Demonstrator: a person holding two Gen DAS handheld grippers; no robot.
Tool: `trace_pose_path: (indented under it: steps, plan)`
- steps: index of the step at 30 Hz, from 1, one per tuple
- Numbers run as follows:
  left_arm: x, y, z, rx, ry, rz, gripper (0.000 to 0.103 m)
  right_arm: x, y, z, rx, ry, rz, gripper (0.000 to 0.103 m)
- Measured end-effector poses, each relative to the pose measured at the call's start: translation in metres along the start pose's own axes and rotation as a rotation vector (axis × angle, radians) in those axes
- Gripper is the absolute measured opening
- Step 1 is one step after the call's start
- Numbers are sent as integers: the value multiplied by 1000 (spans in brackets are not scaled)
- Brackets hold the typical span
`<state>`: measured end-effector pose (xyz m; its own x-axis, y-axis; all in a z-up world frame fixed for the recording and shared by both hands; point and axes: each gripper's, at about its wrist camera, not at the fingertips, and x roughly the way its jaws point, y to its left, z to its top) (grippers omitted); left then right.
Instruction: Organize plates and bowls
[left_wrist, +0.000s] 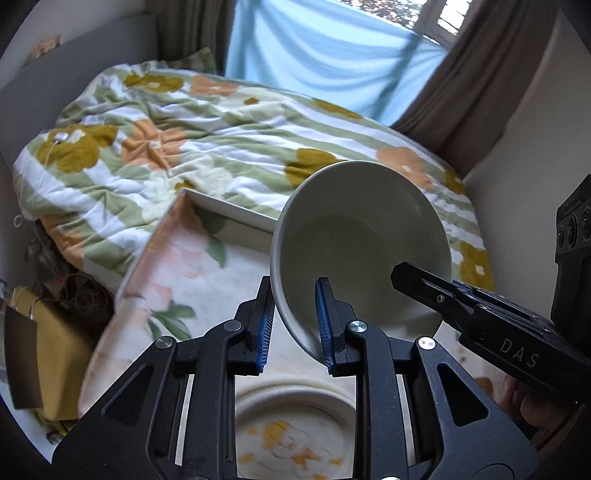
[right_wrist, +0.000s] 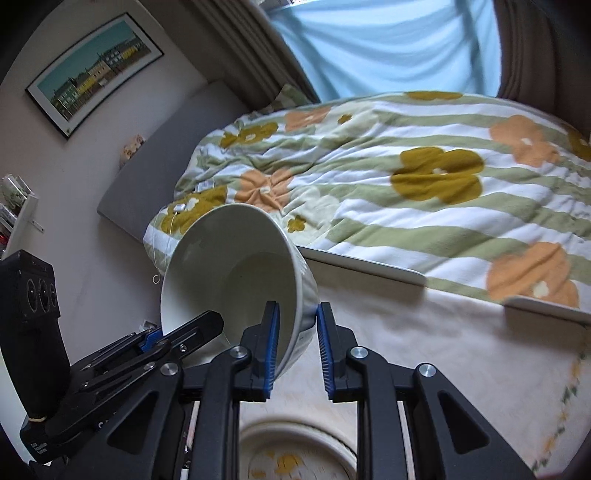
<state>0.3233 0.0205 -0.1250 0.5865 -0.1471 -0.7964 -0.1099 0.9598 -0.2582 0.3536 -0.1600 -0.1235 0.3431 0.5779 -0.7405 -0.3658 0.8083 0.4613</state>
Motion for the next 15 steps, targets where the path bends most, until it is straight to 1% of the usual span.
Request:
trace_pose_path:
  steps: [3,7,12,15]
  plan:
    - [-20,-46,-27,32,-5,-40,19,-45,-18,-22,7,-28,-35,19]
    - [-36,-100,-64,66,3,-83,19,-104,-49,-58,33,-57,-84,19]
    - [-45,-155,-109,97,48,-130,19,-148,-80,-94,64,-64,-142,19]
    - [-43,-181,-132,118,93,-159,19,-161,-97,-111,101,-61,-161,19]
